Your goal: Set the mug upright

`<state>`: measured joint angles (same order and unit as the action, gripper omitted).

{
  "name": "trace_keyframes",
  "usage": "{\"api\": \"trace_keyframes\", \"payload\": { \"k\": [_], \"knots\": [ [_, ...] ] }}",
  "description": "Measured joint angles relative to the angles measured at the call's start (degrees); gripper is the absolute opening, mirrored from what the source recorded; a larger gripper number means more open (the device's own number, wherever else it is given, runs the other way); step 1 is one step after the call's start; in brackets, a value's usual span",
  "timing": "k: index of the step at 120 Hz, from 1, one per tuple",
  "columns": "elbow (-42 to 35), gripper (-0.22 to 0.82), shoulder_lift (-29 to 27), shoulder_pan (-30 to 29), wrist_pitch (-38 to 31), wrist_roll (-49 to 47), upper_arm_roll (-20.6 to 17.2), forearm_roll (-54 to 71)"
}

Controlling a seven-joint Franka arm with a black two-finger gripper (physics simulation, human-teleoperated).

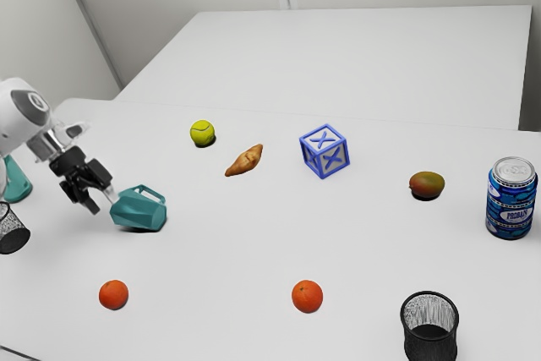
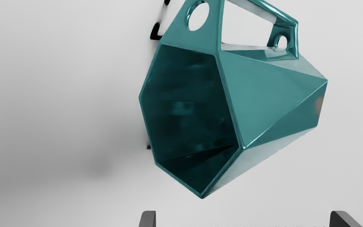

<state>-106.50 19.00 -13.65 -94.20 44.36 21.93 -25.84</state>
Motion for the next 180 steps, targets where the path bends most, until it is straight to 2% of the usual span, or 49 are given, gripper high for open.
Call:
{"api": "trace_keyframes", "payload": {
  "k": [25, 77, 133, 141, 171, 180],
  "knots": [
    [0.4, 0.6, 2.0, -1.1, 2.6, 2.9, 0.0, -2.6],
    [6.2, 0.6, 7.5, -1.4, 4.8, 6.4, 0.0, -11.0],
    [6.5, 0.59, 9.3, -2.2, 7.2, 7.4, 0.0, -17.4],
    [6.4, 0.53, 9.6, -2.4, 7.4, 7.4, 0.0, -17.8],
    [6.2, 0.11, 9.7, -2.7, 8.2, 7.3, 0.0, -18.4],
    [6.3, 0.01, 9.7, -2.8, 8.6, 7.3, 0.0, -18.5]
  ]
}}
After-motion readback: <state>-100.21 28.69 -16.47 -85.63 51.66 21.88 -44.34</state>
